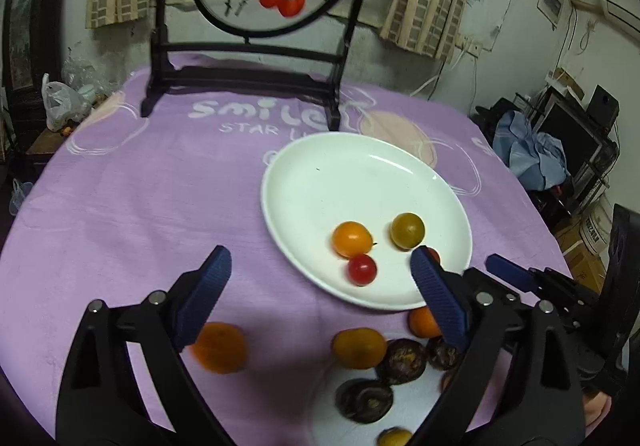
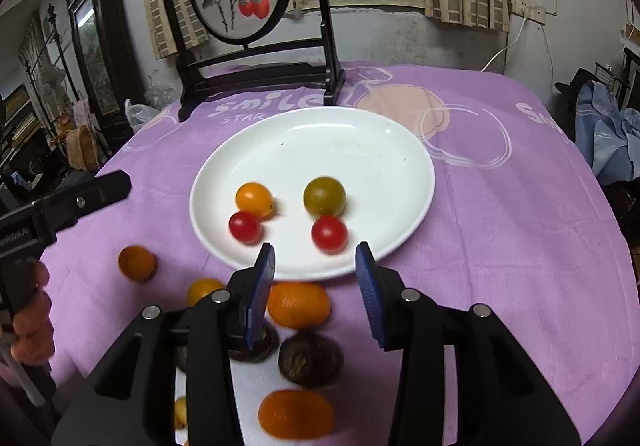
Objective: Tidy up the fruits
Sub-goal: 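Carry both red tomatoes over the white plate and open both tools, then grasp a mandarin with the right tool while the left tool grasps another mandarin, then carry both mandarins over the white plate and open both tools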
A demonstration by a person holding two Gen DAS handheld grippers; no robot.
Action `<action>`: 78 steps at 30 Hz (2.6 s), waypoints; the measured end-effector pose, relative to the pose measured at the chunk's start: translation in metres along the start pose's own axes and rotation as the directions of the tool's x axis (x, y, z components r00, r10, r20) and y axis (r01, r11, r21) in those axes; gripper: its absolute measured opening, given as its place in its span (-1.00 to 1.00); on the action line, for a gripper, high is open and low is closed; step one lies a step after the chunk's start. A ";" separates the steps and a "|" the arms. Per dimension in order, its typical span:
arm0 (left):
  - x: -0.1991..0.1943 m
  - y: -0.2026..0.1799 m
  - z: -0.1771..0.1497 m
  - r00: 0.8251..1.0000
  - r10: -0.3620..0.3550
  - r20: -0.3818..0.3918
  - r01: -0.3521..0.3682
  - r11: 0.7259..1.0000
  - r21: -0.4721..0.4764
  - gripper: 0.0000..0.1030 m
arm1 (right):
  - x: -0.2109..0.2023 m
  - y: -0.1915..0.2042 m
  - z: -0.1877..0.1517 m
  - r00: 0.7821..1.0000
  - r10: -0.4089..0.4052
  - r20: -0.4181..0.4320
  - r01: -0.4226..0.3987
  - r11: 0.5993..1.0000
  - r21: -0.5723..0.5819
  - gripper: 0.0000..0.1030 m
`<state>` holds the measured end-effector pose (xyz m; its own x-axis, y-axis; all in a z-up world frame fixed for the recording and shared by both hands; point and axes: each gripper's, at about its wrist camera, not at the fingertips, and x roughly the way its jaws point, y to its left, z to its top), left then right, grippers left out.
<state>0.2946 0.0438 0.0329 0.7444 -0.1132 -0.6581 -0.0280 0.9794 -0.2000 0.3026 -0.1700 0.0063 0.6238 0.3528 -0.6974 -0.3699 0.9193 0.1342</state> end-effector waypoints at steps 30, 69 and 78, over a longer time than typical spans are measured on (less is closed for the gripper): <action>-0.029 0.101 -0.041 0.962 0.269 -0.048 -0.273 0.954 -0.124 0.92 | -0.001 0.028 -0.079 0.985 -0.003 -0.173 -0.025 0.987 -0.160 0.23; 0.031 0.042 -0.070 0.974 0.169 -0.152 -0.144 0.976 0.165 0.34 | -0.022 0.007 -0.072 0.991 0.068 -0.115 -0.071 0.997 -0.021 -0.12; 0.043 0.046 -0.074 0.970 0.163 -0.183 -0.132 0.976 0.172 -0.07 | -0.022 0.007 -0.072 0.991 0.064 -0.114 -0.067 0.997 -0.023 -0.13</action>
<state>0.2763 0.0713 -0.0582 0.5954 0.0192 -0.8032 -0.0105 0.9998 0.0162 0.2368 -0.1843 -0.0285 0.5166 0.3889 -0.7628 -0.4265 0.8894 0.1646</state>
